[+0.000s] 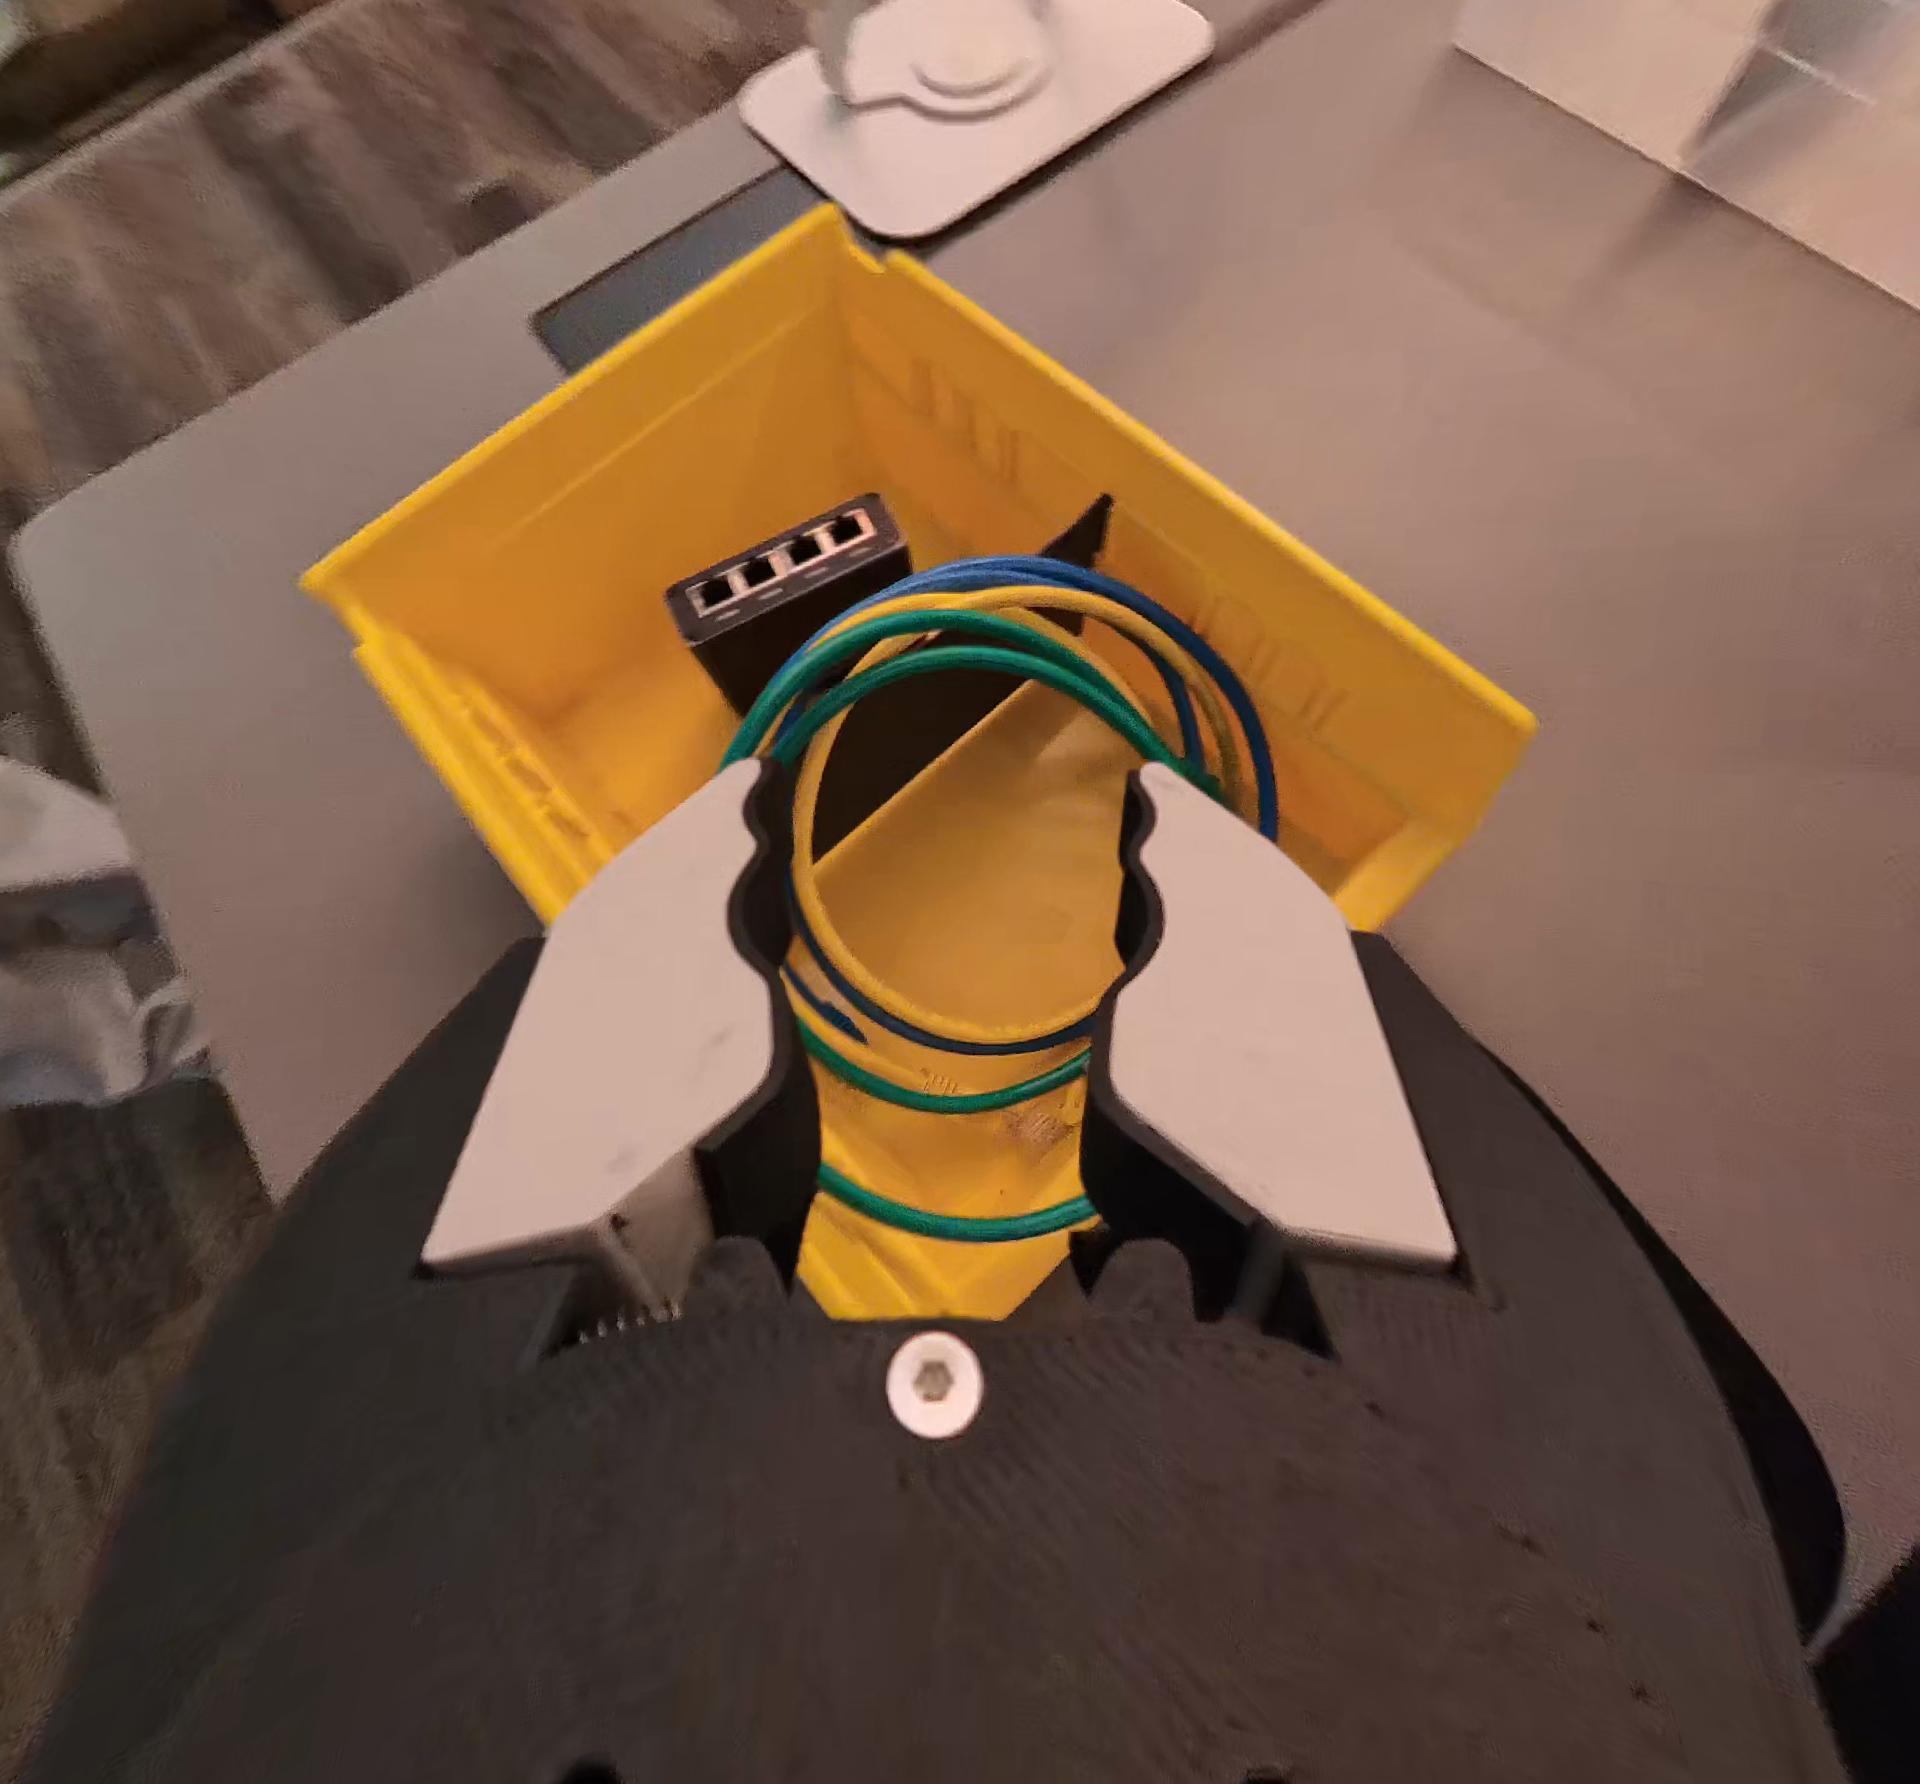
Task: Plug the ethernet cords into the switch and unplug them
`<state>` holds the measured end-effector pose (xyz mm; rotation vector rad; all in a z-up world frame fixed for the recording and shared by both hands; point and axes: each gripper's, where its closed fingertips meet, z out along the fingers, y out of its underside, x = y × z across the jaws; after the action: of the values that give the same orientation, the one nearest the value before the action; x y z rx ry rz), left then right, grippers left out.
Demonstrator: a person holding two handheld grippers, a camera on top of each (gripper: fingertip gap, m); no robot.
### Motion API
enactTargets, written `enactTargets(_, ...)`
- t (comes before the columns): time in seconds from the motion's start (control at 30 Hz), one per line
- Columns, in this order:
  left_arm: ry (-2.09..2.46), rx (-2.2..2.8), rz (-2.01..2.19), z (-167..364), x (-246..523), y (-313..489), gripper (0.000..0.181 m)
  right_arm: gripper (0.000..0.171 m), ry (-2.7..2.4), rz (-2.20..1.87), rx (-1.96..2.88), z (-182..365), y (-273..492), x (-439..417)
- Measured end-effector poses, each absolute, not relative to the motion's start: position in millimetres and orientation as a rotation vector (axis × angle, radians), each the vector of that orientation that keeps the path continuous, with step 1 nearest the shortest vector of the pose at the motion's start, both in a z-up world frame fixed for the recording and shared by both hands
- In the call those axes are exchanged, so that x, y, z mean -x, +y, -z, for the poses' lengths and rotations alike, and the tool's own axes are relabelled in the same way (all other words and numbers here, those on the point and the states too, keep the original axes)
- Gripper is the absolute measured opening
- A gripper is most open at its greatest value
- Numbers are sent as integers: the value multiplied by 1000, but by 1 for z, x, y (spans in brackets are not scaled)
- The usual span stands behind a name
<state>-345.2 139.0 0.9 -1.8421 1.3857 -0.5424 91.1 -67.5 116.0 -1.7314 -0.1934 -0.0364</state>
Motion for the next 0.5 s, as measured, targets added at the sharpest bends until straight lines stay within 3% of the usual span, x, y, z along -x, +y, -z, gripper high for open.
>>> enactTargets(0.13, 1624, 1858, 469, 17, 324, 143, 71, 54, -238, 93, 1689, -119, -65, -92)
enactTargets(0.37, 1905, 1899, 278, 68, 312, 137, 74, 52, -232, 142, 1830, -83, -50, -111)
enactTargets(0.5, 2013, 1911, 179, 89, 316, 133, 47, 42, -235, 68, 1878, -66, -40, -111)
